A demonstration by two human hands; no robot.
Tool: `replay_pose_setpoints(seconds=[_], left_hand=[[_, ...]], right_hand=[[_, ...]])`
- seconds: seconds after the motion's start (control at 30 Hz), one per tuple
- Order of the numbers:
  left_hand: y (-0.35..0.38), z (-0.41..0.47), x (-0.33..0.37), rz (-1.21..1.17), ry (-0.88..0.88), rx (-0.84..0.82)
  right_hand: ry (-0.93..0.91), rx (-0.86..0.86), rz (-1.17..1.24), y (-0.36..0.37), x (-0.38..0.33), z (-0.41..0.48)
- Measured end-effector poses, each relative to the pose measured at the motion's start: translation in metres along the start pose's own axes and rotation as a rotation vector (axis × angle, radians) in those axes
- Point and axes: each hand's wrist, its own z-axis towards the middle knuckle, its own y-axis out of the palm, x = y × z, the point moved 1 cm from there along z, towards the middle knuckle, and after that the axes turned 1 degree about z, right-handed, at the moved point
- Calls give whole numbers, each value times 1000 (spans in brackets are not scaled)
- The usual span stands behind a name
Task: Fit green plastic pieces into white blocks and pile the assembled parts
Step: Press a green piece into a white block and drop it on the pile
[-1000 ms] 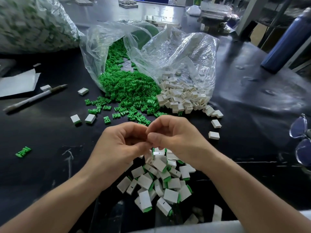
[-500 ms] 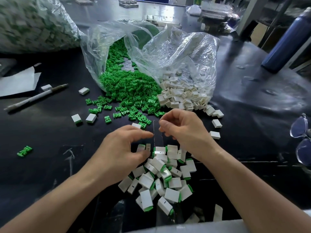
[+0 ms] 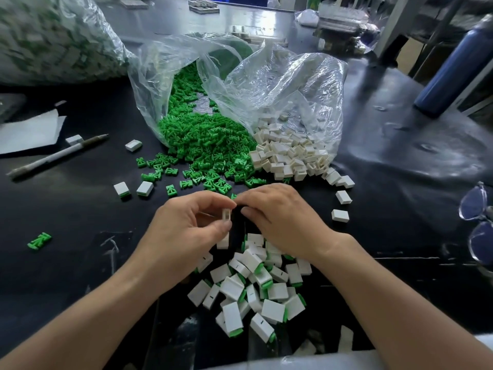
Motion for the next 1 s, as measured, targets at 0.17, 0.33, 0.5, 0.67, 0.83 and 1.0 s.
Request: replay_pose_setpoints(seconds=[0.17, 0.33, 0.5, 0.67, 0.83, 1.0], left_hand=[[2, 0, 0, -66, -8, -7], [0, 0, -1, -100, -27, -13], [2, 0, 0, -69, -38, -23], [3, -1, 2, -157, -19, -35], [4, 0, 2, -199, -21, -30], [4, 0, 2, -201, -45, -20]], right_hand=[[75, 133, 113, -2, -2, -2], [-8, -48, -27, 4, -4, 3], [45, 57, 40, 2, -2, 1], [120, 28, 90, 0, 2, -3], [252, 168, 562, -17, 4, -10], [302, 85, 992, -22, -4, -14]])
